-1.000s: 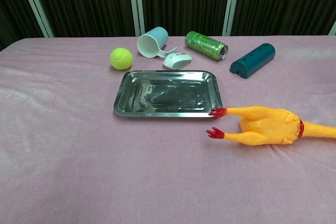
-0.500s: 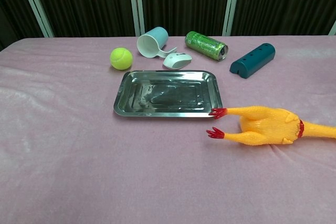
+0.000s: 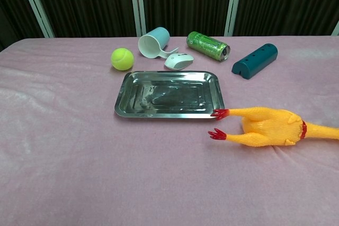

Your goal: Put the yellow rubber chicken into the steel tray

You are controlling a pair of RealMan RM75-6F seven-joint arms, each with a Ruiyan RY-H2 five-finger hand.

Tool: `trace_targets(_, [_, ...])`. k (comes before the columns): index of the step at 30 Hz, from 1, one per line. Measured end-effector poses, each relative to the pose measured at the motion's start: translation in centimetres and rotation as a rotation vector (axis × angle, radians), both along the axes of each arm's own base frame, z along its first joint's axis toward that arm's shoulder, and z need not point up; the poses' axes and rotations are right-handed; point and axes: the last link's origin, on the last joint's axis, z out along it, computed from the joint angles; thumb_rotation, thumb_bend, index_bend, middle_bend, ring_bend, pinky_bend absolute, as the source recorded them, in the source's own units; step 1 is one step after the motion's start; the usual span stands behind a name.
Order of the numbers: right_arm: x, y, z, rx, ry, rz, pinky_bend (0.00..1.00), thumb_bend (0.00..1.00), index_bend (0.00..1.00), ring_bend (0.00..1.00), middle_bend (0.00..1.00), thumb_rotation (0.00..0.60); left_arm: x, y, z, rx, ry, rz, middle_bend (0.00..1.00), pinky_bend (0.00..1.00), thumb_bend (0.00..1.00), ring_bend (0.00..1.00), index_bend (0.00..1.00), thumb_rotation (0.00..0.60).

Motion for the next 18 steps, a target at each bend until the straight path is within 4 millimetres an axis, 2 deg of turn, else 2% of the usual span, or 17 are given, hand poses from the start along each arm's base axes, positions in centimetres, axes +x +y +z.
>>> trace_targets(8, [2.7, -4.2, -3.3, 0.208, 0.034, 0.051, 0.17, 0.5, 0.05, 0.06, 0.11, 0.6, 0.1, 0.3, -0.3, -0.017, 0.002, 0.005, 0.0, 0.0, 0.05, 0.0, 0.0, 0.6])
trace_targets(18, [4.4, -7.2, -6.3, 0.342, 0.083, 0.04, 0.19, 0.5, 0.09, 0.09, 0.13, 0.6, 0.2, 0.9, -0.7, -0.036, 0.006, 0.014, 0.0, 0.0, 0.05, 0.0, 0.0, 0.6])
